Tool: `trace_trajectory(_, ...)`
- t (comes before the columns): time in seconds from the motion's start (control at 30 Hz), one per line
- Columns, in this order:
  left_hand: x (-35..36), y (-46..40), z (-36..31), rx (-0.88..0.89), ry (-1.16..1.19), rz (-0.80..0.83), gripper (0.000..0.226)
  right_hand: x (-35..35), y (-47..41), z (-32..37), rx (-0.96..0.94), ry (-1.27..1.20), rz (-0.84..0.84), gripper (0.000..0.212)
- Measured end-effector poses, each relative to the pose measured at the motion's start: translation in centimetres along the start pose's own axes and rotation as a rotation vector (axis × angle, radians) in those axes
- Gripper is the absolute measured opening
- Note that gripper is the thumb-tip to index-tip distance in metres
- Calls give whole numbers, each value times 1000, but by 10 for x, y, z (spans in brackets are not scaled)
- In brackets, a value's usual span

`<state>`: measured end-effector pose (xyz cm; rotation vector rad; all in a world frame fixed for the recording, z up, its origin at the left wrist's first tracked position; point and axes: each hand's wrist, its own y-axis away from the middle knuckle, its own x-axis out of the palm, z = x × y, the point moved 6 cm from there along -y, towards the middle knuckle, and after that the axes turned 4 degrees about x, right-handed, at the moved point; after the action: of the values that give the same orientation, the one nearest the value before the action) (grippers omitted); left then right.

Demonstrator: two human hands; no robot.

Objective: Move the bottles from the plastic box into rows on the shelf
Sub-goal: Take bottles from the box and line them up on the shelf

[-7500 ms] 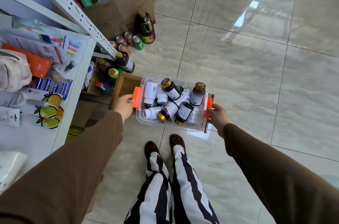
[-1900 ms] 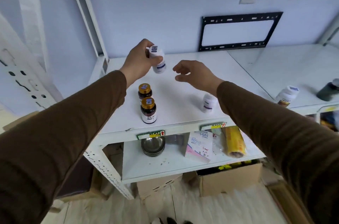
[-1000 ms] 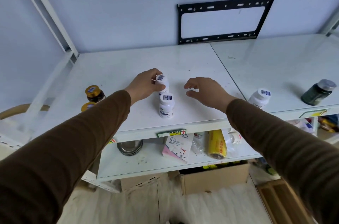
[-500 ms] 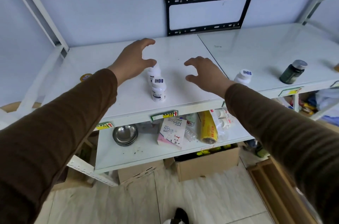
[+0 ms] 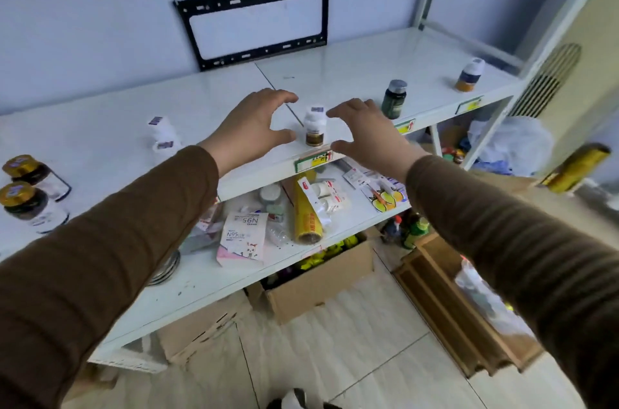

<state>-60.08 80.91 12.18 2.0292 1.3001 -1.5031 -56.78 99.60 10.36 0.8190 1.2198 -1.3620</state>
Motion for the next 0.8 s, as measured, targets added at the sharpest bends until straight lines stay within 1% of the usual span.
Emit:
trace_trajectory(0.17, 89, -36, -89, 26, 55, 95, 63, -13, 67, -111, 89, 16, 17, 59)
trace_trajectory(0.3, 174, -56, -159, 13, 126, 185, 64, -12, 128, -209, 146, 29, 99, 61)
trace_trajectory(0.4, 237, -67, -202, 18, 128, 247, 65, -7, 167, -279, 206, 11, 152, 61)
trace_trajectory(0.57, 328, -85, -251, 11, 171, 370, 65, 12, 219, -375, 353, -22, 211, 57)
trace_trajectory(0.7, 387, -100, -274, 31, 206, 437, 63, 36, 242, -436, 454, -39, 271, 57)
trace_trajectory(0.8, 445, -115, -289, 40, 239, 512, 63, 60, 260, -485, 542, -51, 305, 56)
